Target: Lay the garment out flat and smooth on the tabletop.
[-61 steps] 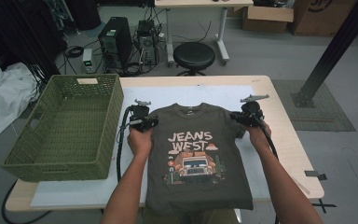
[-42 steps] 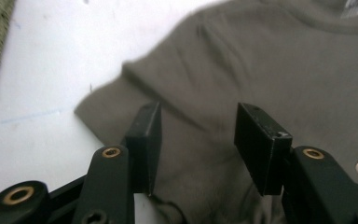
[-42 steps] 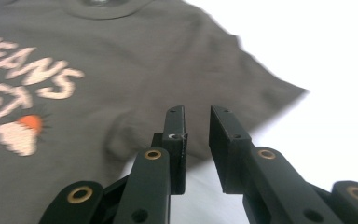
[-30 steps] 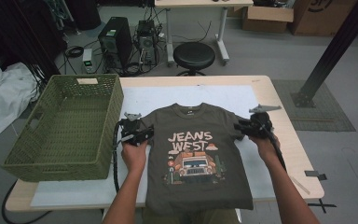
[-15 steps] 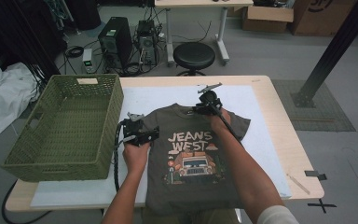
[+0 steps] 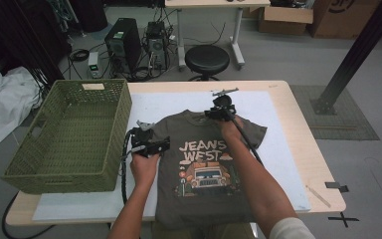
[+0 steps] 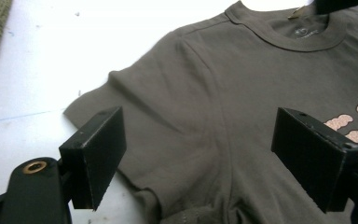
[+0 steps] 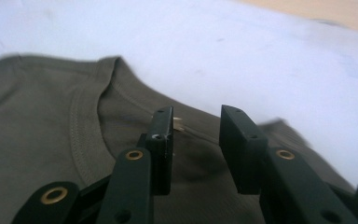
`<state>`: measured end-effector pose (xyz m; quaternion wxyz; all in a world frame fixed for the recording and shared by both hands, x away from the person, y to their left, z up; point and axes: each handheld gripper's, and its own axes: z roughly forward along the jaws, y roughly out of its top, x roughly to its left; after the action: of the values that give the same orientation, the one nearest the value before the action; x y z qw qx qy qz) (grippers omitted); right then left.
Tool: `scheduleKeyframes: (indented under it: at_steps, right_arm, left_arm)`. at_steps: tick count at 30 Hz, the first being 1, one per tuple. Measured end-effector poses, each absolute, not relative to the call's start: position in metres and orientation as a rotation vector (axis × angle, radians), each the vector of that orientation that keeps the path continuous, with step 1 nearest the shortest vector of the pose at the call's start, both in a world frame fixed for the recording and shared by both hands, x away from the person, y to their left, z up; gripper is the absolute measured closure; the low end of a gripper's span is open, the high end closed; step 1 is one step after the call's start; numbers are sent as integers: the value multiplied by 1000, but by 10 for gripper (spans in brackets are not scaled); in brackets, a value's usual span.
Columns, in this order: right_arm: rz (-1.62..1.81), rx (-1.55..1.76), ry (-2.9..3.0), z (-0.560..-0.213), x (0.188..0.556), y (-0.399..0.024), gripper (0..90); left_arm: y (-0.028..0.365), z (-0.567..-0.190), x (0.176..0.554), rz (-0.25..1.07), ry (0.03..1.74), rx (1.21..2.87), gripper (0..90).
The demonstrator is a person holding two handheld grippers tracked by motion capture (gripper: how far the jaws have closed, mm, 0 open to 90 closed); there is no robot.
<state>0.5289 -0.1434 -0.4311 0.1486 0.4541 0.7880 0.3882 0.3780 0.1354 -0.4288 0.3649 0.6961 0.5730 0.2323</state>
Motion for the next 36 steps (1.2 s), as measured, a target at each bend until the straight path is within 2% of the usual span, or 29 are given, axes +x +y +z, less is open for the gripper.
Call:
scheduleKeyframes:
  at_steps: [3,7,9,15,18,22,31,33,36]
  right_arm:
    - [1137,1291,2209,-418,512,-173,646]
    - [1122,1376,2198,-412,473,-222,772]
    - [1072,1393,2224,-417,452,-239,780]
    - [960,1372,2244,-440,410,-264,785]
    - [913,1339,2230,-440,404,-269,774]
    - [984,1402,2152,-443,395,-283,708]
    - [1095,1362,2035,-436,359,-298,684]
    - [1096,1359,2025,-436,352,-299,614]
    - [1107,1369,2004,-438,341,-308,443]
  left_arm:
    - [136,-429,376,564,1455,1795,190]
    - [131,-433,376,539,1422,1801,228]
    - [128,-436,378,519,1420,1825,241]
    - [129,-445,380,522,1464,1876,261]
    - [130,-443,376,579,1499,1905,381]
    - [139,-441,370,563,1551,1853,401]
    - [150,-436,352,528,1506,1713,293]
    - [152,-435,346,517,1488,1672,260]
    - [151,-431,339,541,1439,1664,143]
